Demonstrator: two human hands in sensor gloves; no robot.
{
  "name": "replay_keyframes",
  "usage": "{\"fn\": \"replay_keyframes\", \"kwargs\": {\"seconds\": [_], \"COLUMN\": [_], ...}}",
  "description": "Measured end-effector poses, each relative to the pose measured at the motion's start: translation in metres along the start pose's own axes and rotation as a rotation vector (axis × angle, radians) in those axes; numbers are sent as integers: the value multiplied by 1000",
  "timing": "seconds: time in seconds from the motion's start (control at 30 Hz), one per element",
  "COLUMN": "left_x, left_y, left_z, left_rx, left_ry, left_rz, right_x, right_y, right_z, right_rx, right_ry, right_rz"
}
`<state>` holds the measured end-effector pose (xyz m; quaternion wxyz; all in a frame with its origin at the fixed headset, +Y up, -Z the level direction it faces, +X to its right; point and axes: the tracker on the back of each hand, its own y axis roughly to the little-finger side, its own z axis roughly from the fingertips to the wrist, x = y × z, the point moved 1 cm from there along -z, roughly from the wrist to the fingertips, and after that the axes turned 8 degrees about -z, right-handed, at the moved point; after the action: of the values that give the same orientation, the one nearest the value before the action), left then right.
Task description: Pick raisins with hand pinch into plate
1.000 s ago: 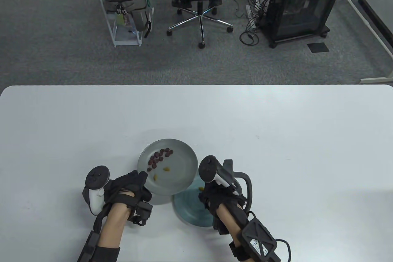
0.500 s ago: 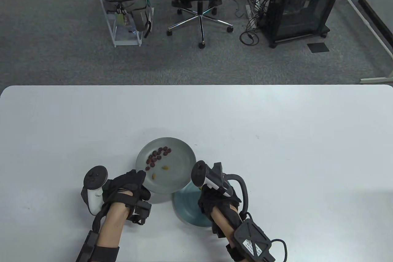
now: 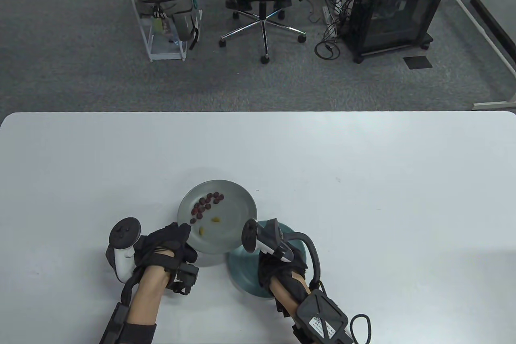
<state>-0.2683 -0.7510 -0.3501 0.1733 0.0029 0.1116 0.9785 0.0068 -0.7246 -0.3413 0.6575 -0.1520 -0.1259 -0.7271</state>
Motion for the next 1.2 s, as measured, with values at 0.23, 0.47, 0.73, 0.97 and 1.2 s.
{"fn": "replay_keyframes", "kwargs": {"seconds": [0.23, 0.47, 0.73, 0.97, 1.2], "left_x": [0, 0, -3, -15, -30], "left_y": [0, 0, 1, 1, -1], "left_z": [0, 0, 0, -1, 1], "left_rx": [0, 2, 8, 6, 1], "left_ry": [-1, -6, 5, 40, 88], "left_rz": [1, -2, -13, -40, -43], "right_x": [-8, -30, -45, -52, -54], "right_y": [3, 12, 22, 16, 10], "right_z": [5, 18, 26, 35, 38], "right_rx": [-10, -35, -55, -137, -185], "right_ry": [-3, 55, 94, 88, 108], "right_rz": [-35, -127, -210, -266, -287]}}
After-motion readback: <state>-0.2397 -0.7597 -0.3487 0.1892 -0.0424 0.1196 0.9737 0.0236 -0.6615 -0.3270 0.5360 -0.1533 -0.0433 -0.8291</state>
